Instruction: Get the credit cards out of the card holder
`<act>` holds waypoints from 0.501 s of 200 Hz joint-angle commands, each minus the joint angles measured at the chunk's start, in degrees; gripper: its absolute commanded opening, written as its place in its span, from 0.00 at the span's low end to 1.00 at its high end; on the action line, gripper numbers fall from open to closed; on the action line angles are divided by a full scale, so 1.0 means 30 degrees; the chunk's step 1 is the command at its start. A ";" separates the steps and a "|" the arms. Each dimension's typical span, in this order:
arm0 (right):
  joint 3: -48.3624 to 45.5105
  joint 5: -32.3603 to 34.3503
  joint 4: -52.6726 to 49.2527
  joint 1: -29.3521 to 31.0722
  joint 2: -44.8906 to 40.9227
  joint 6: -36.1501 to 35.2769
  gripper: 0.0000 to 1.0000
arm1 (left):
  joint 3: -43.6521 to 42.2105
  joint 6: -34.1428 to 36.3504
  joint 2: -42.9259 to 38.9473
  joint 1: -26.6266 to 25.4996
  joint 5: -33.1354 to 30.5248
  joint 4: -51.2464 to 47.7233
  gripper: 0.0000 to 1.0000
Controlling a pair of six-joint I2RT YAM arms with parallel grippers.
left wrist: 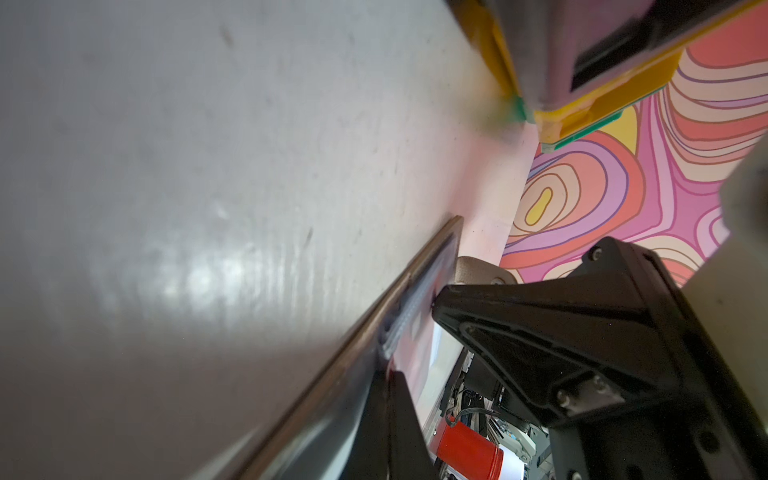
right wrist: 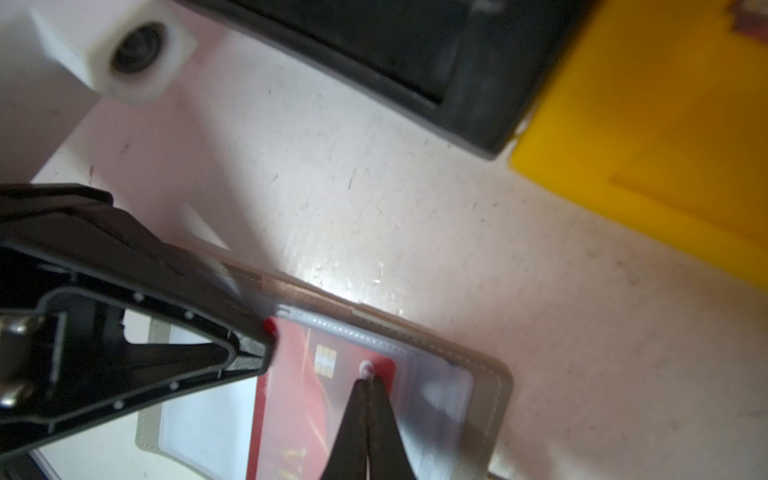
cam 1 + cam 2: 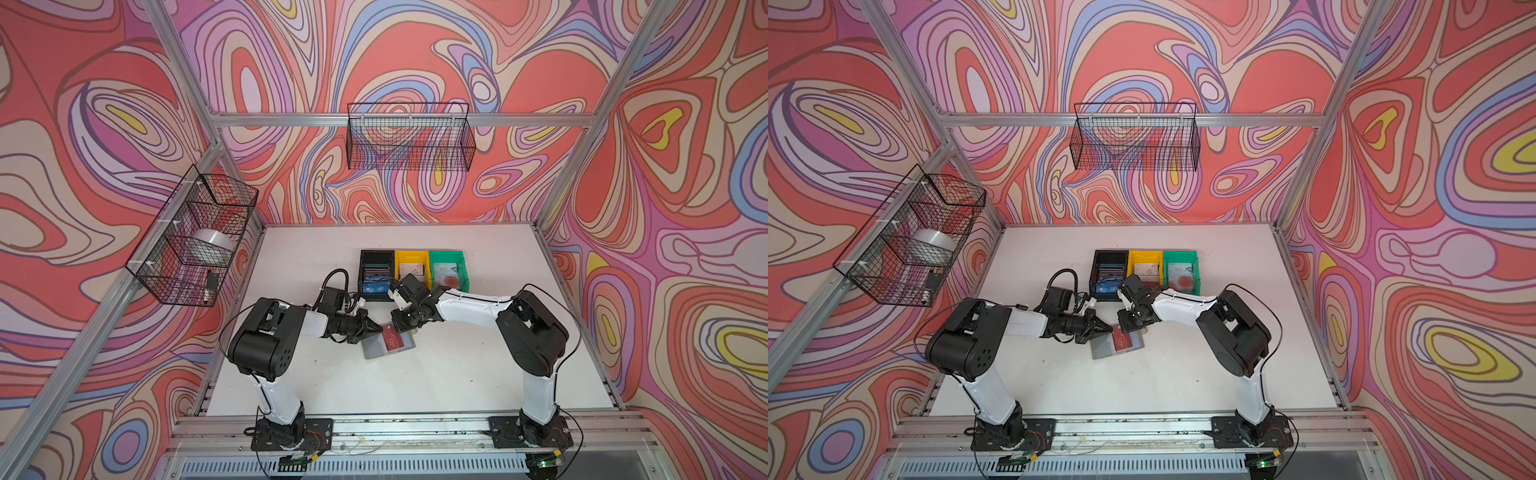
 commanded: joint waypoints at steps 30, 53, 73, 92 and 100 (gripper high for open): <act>-0.0667 0.0367 -0.0667 -0.0227 0.0148 0.0114 0.06 | -0.0328 0.0729 0.0029 -0.0034 -0.0326 -0.1060 0.00; -0.0731 0.0359 -0.0673 -0.0300 0.0115 0.0128 0.06 | -0.0342 0.0958 0.0059 0.0020 -0.0222 -0.1301 0.00; -0.0785 0.0363 -0.0676 -0.0316 0.0035 0.0139 0.06 | -0.0250 0.1504 -0.0141 0.0151 -0.0214 -0.2141 0.00; -0.0872 0.0397 -0.0690 -0.0366 0.0011 0.0189 0.06 | -0.0275 0.2016 -0.0574 0.0436 -0.0301 -0.3112 0.00; -0.0929 0.0378 -0.0663 -0.0396 0.0025 0.0267 0.06 | -0.0351 0.2100 -0.0776 0.0551 -0.0441 -0.3428 0.00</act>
